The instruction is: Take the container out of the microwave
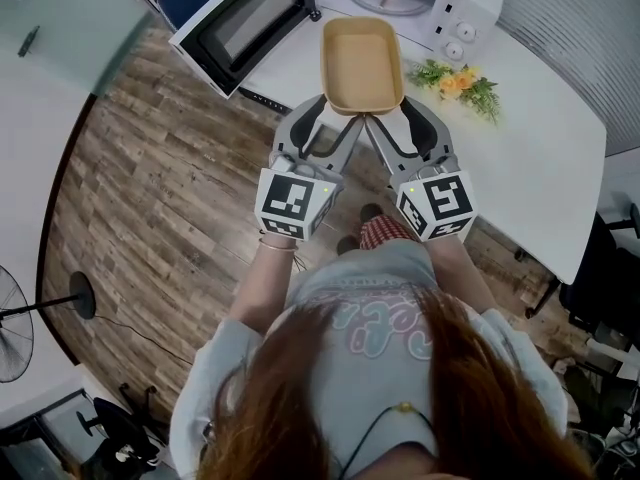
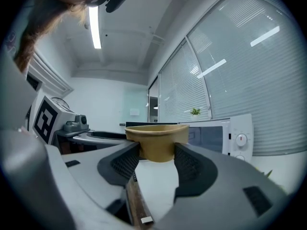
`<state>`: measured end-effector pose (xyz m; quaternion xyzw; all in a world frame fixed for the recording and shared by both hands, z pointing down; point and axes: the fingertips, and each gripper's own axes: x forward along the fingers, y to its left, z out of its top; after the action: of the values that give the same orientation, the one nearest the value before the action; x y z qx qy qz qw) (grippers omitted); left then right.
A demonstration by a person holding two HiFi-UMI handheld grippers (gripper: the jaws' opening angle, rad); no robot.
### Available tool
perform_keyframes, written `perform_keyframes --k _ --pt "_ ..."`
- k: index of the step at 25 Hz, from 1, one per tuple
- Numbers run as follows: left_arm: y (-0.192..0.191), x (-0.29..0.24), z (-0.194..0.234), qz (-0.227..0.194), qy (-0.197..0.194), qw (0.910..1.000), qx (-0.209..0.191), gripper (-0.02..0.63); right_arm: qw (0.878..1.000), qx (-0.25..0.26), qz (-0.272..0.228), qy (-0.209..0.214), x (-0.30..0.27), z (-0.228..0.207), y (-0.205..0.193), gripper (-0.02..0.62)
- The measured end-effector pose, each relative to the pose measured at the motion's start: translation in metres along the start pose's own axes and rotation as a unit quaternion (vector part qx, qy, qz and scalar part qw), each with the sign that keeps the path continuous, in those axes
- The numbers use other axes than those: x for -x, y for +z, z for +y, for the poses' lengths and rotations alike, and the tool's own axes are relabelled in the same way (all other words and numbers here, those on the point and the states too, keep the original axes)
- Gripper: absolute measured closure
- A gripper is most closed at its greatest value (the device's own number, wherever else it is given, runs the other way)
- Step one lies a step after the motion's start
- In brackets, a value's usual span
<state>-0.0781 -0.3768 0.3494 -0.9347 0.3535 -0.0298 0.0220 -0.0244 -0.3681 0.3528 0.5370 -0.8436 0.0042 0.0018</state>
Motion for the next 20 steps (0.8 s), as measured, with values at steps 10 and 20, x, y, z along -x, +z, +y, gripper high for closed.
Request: perform_keyframes --k 10,20 --pt "0.008 0.006 -0.018 -0.002 0.007 1.0000 -0.006 0.383 1.000 -0.007 -0.007 0.013 0.018 -0.001 0.006 0.380" --pt "0.013 0.015 -0.064 -0.001 0.027 0.9996 0.002 0.383 0.999 -0.004 -0.001 0.033 0.064 -0.006 0.008 0.379"
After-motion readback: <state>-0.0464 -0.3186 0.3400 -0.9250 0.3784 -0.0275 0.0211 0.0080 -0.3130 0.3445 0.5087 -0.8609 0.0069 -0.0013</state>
